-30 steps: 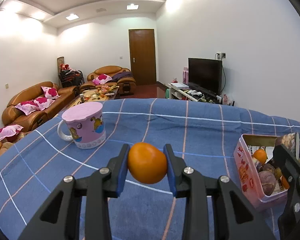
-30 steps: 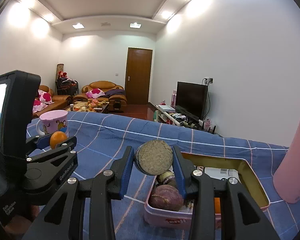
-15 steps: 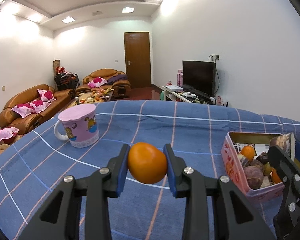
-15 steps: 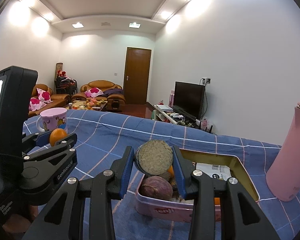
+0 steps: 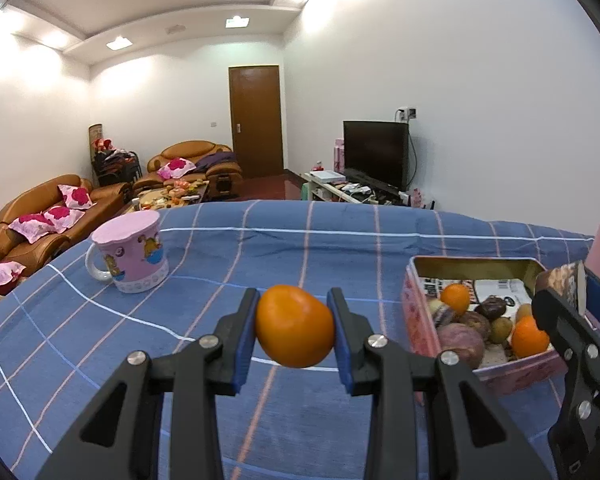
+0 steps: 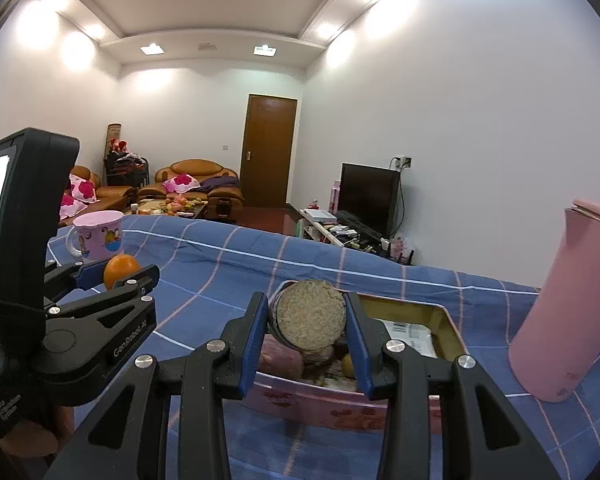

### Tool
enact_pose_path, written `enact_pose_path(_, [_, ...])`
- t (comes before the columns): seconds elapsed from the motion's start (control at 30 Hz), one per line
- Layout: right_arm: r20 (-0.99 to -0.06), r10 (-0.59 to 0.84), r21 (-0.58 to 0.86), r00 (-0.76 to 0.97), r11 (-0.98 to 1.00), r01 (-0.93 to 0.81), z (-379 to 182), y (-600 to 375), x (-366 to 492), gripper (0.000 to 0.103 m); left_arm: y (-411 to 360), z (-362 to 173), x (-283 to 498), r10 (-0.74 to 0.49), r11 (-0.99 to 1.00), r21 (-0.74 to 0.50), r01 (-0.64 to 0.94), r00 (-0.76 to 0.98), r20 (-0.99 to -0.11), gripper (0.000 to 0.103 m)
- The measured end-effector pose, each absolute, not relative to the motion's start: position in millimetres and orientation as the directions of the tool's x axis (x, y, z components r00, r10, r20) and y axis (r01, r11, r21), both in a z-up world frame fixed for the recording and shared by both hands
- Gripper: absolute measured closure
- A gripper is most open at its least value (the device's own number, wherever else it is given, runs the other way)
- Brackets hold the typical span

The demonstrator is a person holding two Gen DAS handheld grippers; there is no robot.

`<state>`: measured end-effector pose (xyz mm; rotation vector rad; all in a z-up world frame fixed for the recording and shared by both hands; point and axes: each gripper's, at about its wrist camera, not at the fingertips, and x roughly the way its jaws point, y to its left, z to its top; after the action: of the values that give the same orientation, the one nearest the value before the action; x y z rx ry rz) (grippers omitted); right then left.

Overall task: Organize fruits
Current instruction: 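Carry the orange with the left gripper while the right carries the jar toward the tin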

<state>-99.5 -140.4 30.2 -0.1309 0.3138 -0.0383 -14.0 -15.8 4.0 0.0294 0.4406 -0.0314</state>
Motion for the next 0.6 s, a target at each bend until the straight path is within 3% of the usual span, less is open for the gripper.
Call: enact_pose_path(0.6, [-0.306, -0.104, -0.137, 0.946, 0.989, 0.064, 31.6, -182.4, -112.7, 0.062, -64.1, 7.0, -31.7, -0.099, 0.991, 0.041, 0.128, 0.902, -0.42, 0.067])
